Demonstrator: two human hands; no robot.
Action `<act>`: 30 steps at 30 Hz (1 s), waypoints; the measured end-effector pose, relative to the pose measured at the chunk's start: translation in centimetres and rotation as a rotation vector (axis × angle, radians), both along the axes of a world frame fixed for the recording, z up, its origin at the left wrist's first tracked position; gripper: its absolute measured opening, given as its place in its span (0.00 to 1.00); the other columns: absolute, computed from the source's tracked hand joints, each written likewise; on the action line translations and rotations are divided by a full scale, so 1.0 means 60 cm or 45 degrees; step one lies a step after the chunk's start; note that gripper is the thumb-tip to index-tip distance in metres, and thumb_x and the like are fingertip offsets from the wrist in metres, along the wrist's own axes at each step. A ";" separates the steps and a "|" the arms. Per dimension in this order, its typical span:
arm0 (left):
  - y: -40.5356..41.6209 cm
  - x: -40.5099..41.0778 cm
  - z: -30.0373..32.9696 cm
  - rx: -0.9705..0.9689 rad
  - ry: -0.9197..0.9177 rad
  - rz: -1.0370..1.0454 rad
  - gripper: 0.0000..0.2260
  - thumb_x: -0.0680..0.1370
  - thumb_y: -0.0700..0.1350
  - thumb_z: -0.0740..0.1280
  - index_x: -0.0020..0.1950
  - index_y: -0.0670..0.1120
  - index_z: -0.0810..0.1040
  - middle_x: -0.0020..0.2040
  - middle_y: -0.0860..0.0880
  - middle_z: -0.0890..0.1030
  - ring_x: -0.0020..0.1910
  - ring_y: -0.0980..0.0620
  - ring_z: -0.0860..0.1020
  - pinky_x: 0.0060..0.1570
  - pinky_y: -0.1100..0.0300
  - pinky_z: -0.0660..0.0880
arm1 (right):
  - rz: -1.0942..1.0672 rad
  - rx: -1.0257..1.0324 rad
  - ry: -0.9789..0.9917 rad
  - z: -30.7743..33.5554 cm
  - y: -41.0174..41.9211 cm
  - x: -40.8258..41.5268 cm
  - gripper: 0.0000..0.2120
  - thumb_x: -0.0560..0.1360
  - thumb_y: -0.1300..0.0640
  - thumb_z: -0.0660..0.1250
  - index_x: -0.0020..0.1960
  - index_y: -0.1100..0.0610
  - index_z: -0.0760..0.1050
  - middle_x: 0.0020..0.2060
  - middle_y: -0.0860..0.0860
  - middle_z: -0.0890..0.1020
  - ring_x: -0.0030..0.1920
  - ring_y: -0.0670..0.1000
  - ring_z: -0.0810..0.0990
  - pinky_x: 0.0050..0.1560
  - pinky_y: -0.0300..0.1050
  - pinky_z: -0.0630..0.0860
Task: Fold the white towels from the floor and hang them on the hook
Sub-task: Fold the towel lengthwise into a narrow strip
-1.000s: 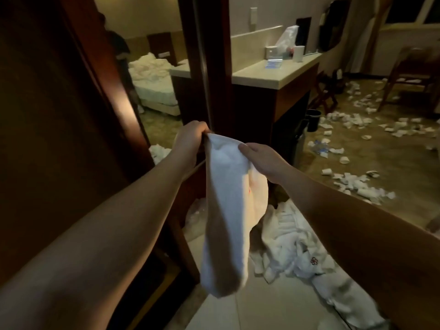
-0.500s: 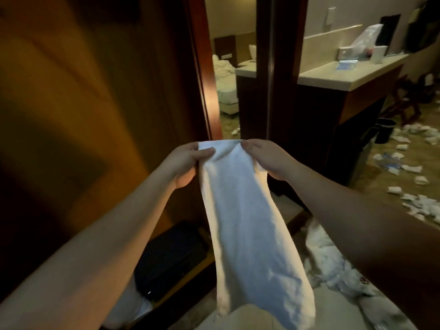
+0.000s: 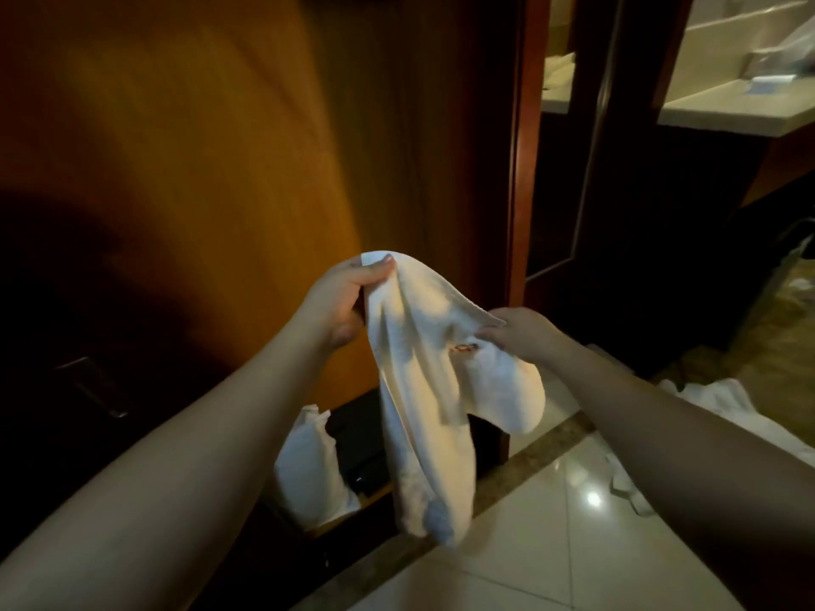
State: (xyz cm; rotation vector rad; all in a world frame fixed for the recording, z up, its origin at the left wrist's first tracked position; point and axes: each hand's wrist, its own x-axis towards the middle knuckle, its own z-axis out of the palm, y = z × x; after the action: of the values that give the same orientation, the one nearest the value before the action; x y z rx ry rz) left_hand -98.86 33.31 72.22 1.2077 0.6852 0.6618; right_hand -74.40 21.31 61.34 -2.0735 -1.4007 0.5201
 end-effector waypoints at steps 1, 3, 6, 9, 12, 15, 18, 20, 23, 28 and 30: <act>0.008 -0.024 0.004 -0.018 -0.024 0.029 0.19 0.67 0.45 0.76 0.56 0.42 0.79 0.44 0.44 0.86 0.43 0.48 0.86 0.40 0.54 0.82 | -0.040 -0.029 0.026 -0.018 0.003 -0.011 0.12 0.79 0.43 0.68 0.57 0.49 0.79 0.46 0.47 0.79 0.42 0.41 0.74 0.39 0.37 0.67; 0.024 -0.068 0.011 -0.036 -0.055 0.072 0.21 0.67 0.46 0.77 0.57 0.42 0.78 0.44 0.44 0.86 0.44 0.47 0.86 0.41 0.53 0.82 | -0.122 -0.073 0.052 -0.047 0.007 -0.032 0.16 0.79 0.42 0.67 0.61 0.50 0.79 0.48 0.47 0.79 0.44 0.45 0.75 0.41 0.41 0.69; 0.050 -0.121 0.020 -0.026 -0.069 0.191 0.18 0.70 0.47 0.75 0.56 0.43 0.79 0.42 0.45 0.87 0.42 0.49 0.86 0.38 0.55 0.82 | -0.137 -0.100 0.044 -0.064 0.017 -0.057 0.17 0.79 0.39 0.65 0.58 0.51 0.79 0.45 0.46 0.80 0.43 0.44 0.75 0.41 0.43 0.69; 0.070 -0.157 0.024 -0.029 -0.091 0.257 0.13 0.74 0.49 0.72 0.54 0.44 0.79 0.42 0.46 0.87 0.43 0.48 0.86 0.37 0.55 0.82 | -0.113 -0.124 -0.002 -0.064 0.023 -0.064 0.15 0.79 0.38 0.64 0.51 0.49 0.78 0.40 0.42 0.77 0.40 0.41 0.73 0.37 0.40 0.67; 0.085 -0.189 0.024 -0.066 -0.065 0.378 0.13 0.78 0.50 0.70 0.57 0.42 0.78 0.45 0.43 0.87 0.45 0.45 0.86 0.37 0.51 0.82 | -0.127 -0.117 -0.022 -0.060 0.029 -0.059 0.15 0.79 0.36 0.63 0.50 0.47 0.77 0.42 0.45 0.77 0.40 0.42 0.73 0.40 0.43 0.68; 0.095 -0.212 0.024 -0.081 0.078 0.506 0.18 0.81 0.53 0.66 0.63 0.42 0.77 0.52 0.41 0.84 0.45 0.44 0.85 0.33 0.53 0.81 | -0.104 -0.128 0.008 -0.044 0.042 -0.062 0.20 0.79 0.33 0.59 0.43 0.47 0.79 0.41 0.46 0.79 0.40 0.42 0.75 0.38 0.40 0.68; 0.105 -0.232 0.018 -0.156 0.228 0.681 0.19 0.80 0.57 0.68 0.59 0.42 0.78 0.50 0.43 0.83 0.40 0.45 0.85 0.32 0.55 0.80 | -0.087 -0.093 0.277 -0.025 0.057 -0.076 0.23 0.75 0.28 0.60 0.41 0.44 0.83 0.38 0.45 0.85 0.39 0.47 0.84 0.38 0.40 0.73; 0.109 -0.240 0.008 -0.163 0.245 0.795 0.21 0.78 0.56 0.71 0.61 0.41 0.76 0.54 0.43 0.82 0.44 0.44 0.83 0.39 0.51 0.80 | -0.038 -0.089 0.540 -0.017 0.064 -0.083 0.22 0.74 0.30 0.65 0.47 0.46 0.84 0.40 0.43 0.87 0.39 0.45 0.86 0.36 0.40 0.78; 0.098 -0.242 -0.005 -0.185 0.158 0.920 0.23 0.75 0.54 0.75 0.62 0.40 0.76 0.58 0.44 0.80 0.52 0.42 0.81 0.53 0.43 0.80 | 0.102 -0.053 0.994 -0.008 0.074 -0.090 0.23 0.73 0.39 0.73 0.61 0.53 0.81 0.53 0.52 0.87 0.51 0.52 0.87 0.42 0.45 0.83; 0.033 -0.212 -0.025 -0.148 -0.098 0.754 0.10 0.80 0.49 0.69 0.48 0.43 0.81 0.42 0.46 0.86 0.38 0.49 0.86 0.32 0.56 0.81 | 0.202 0.184 1.375 0.013 0.084 -0.133 0.24 0.80 0.57 0.69 0.73 0.46 0.67 0.63 0.53 0.80 0.54 0.53 0.86 0.45 0.48 0.83; -0.001 -0.196 -0.035 -0.117 -0.206 0.711 0.09 0.82 0.48 0.67 0.50 0.42 0.81 0.42 0.45 0.86 0.40 0.48 0.85 0.35 0.55 0.82 | 0.205 0.285 1.360 0.024 0.083 -0.166 0.21 0.80 0.55 0.69 0.68 0.38 0.72 0.62 0.51 0.81 0.55 0.53 0.85 0.50 0.52 0.83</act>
State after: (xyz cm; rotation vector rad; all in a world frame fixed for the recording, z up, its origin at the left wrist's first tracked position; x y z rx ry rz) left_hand -110.64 33.24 70.15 0.8636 0.9136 1.1649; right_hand -84.36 26.28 62.76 -1.1502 -0.8895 1.2302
